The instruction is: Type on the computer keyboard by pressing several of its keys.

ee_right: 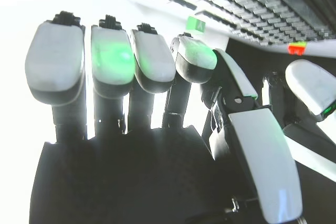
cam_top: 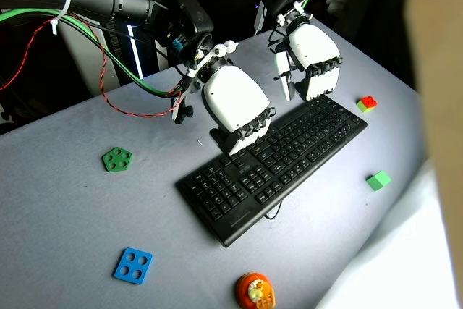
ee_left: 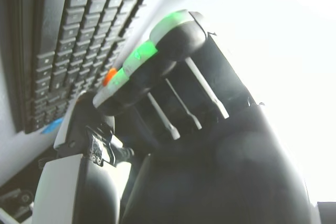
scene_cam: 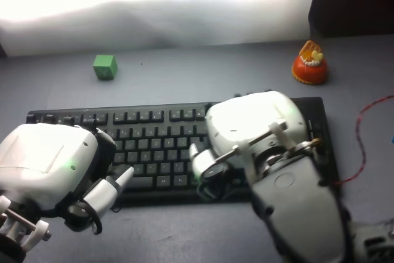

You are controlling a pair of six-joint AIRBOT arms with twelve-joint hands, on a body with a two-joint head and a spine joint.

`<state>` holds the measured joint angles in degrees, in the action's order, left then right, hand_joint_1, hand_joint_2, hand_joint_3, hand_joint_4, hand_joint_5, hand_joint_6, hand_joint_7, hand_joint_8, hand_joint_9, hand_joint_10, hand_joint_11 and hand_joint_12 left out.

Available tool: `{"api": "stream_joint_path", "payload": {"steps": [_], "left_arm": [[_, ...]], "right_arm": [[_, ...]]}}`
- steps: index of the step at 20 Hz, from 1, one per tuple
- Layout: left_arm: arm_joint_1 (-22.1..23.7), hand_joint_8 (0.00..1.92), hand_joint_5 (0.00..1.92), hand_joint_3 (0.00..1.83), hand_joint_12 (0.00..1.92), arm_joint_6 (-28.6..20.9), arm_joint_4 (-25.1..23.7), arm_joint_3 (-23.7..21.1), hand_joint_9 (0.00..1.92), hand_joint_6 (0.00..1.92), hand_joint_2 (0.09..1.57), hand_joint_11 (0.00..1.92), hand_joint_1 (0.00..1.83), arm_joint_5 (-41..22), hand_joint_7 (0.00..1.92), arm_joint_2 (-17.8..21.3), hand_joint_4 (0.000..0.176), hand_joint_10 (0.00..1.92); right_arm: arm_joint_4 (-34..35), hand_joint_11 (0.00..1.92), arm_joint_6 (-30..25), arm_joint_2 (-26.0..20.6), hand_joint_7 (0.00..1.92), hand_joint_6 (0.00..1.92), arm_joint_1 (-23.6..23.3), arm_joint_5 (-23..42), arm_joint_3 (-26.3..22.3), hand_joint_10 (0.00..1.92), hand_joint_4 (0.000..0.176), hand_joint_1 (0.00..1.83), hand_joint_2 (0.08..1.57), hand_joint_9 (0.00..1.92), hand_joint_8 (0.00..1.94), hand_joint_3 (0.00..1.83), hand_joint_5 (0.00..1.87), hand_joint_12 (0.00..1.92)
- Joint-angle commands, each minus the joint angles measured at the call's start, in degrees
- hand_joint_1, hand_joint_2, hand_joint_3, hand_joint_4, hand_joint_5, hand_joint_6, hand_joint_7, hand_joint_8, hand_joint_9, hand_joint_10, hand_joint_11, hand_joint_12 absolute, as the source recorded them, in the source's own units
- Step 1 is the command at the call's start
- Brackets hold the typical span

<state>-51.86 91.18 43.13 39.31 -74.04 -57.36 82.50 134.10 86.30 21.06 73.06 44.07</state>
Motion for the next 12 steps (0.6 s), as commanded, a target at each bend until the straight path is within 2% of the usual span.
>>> {"api": "stream_joint_path", "payload": {"steps": [1,3,4,8,10,12], "left_arm": [[0.1,0.09,0.28,0.18,1.14,-0.1,-2.7,0.5,0.31,0.19,1.23,0.0,0.26,-6.0,0.34,-0.2,0.009,0.26],[0.0,0.0,0.34,0.01,1.12,-0.1,-2.5,0.7,0.39,0.03,1.33,0.0,0.24,-6.0,0.38,-0.2,0.002,0.08],[-0.2,0.0,0.37,0.0,1.15,-0.3,-2.5,1.0,0.41,0.03,1.31,0.0,0.33,-6.0,0.4,-0.2,0.001,0.06],[-1.6,0.0,0.4,0.01,1.15,-0.9,-2.5,1.3,0.39,0.03,1.34,0.0,0.24,-6.0,0.4,-0.2,0.0,0.04],[-2.5,0.01,0.39,0.0,1.12,-1.1,-2.5,1.4,0.42,0.02,1.32,0.0,0.28,-6.3,0.39,-0.6,0.0,0.04],[-3.7,0.01,0.39,0.0,1.1,-1.9,-2.5,2.2,0.42,0.02,1.32,0.0,0.26,-8.2,0.4,-2.2,0.013,0.04]], "right_arm": [[-5.2,0.0,-0.1,0.5,0.39,0.31,-0.4,2.9,0.3,0.33,0.0,0.07,1.1,0.28,0.12,0.22,0.34,1.12],[-5.2,0.0,-0.7,1.3,0.42,0.12,-0.8,3.4,0.7,0.13,0.0,0.06,1.21,0.35,0.0,0.01,0.4,1.07],[-5.2,0.0,-1.3,1.7,0.42,0.07,-1.0,3.4,0.7,0.08,0.0,0.08,1.21,0.36,0.0,0.0,0.42,1.05],[-4.8,0.0,-2.0,2.7,0.41,0.05,-1.2,3.2,1.1,0.05,0.0,0.1,1.21,0.35,0.0,0.0,0.42,0.98],[-2.6,0.0,-2.0,3.5,0.41,0.04,-1.4,2.5,2.3,0.04,0.0,0.08,1.21,0.35,0.0,0.0,0.41,0.98],[-1.3,0.0,-2.7,4.7,0.41,0.04,-1.5,1.8,4.6,0.04,0.0,0.06,1.2,0.36,0.0,0.0,0.42,0.93]]}}
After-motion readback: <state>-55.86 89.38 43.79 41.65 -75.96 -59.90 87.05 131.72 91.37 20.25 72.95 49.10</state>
